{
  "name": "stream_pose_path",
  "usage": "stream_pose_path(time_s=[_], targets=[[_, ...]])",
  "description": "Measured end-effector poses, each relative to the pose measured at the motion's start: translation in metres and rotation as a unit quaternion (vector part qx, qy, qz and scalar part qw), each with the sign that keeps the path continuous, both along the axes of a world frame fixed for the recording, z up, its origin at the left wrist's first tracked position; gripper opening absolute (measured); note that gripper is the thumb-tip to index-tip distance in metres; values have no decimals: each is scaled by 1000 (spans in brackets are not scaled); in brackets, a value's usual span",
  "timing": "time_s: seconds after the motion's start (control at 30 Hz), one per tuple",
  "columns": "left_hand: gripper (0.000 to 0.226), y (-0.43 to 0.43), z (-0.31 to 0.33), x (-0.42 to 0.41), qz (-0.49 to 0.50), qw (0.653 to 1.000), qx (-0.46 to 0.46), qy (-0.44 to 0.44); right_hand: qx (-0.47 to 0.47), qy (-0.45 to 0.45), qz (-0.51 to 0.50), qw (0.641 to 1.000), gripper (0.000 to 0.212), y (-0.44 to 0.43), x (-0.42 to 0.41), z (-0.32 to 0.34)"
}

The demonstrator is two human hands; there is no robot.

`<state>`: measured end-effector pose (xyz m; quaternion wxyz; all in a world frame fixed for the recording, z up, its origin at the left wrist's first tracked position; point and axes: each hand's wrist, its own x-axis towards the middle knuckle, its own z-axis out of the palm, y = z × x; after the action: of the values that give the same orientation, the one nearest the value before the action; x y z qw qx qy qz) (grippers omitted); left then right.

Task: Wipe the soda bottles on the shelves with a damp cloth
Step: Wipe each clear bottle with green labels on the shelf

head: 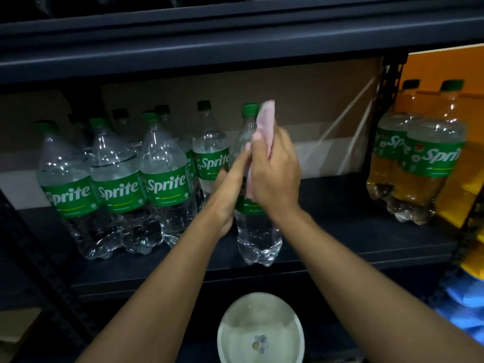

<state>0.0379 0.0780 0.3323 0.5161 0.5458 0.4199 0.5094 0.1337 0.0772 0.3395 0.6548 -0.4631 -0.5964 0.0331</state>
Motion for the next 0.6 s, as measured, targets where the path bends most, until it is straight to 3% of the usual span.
stream_pose_path(time_s=[0.1,0.23,0.33,0.53,0.6], targets=[[99,14,-10,0,4,1000,5,10,36,-19,-18,999,59,-11,-4,-51],[122,22,-14,-2,28,998,-10,-56,-14,7,38,999,68,-30,-2,-123],[126,21,-15,-2,37,997,-9,-67,-61,5,51,997,71,-37,1,-151],[121,17,-11,-6,13,999,8,-32,-42,-17,27,999,62,-27,9,-86],[99,10,-5,-5,14,999,44,8,-19,-21,26,999,59,-18,10,-45]])
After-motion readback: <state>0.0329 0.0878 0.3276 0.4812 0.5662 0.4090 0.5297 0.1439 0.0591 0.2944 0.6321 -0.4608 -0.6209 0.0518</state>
